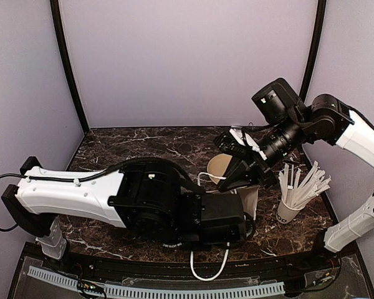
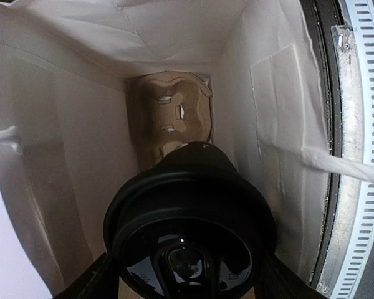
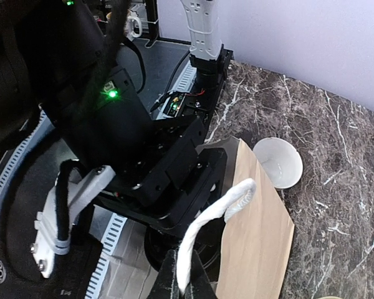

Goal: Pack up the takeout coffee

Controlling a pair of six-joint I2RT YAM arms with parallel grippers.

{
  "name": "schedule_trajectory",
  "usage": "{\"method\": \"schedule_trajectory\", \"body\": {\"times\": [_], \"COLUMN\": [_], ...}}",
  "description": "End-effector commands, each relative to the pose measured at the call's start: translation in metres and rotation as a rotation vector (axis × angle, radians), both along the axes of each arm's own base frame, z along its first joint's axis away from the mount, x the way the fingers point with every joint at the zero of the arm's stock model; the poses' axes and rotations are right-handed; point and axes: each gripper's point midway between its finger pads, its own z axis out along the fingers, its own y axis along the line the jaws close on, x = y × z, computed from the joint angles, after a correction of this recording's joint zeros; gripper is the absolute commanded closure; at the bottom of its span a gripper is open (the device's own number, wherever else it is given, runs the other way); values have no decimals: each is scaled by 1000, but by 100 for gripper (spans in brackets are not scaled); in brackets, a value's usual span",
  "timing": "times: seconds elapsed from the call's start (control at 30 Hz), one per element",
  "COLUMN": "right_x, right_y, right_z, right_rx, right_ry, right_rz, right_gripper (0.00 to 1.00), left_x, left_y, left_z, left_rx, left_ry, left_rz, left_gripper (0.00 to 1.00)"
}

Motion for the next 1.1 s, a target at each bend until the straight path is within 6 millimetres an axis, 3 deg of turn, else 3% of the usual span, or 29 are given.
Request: {"method": "schedule_trajectory", "body": {"times": [0.0, 0.23, 0.47, 0.8, 1.07], "right_x": [-22, -36, -35, -31, -27], "right_y": [-9, -13, -11, 3, 12], "right_z": [7, 7, 3, 6, 20], "right_rx": [39, 56, 50, 52, 77], "right_ry": [18, 71, 88, 87, 86], "right_rz": [61, 103, 91, 80, 64], "right_gripper": [100, 100, 100, 100, 100], "left_x": [-2, -8, -12, 5, 10], "left_y": [13, 16, 28, 48, 32], "left_z": [-6, -6, -24, -24, -25], "left_rx": [54, 76, 95, 98, 33], "left_ry": [-69, -208, -221, -348, -322], "left_rz": [59, 55, 17, 22, -28], "left_gripper": [58, 58, 59, 60, 60]}}
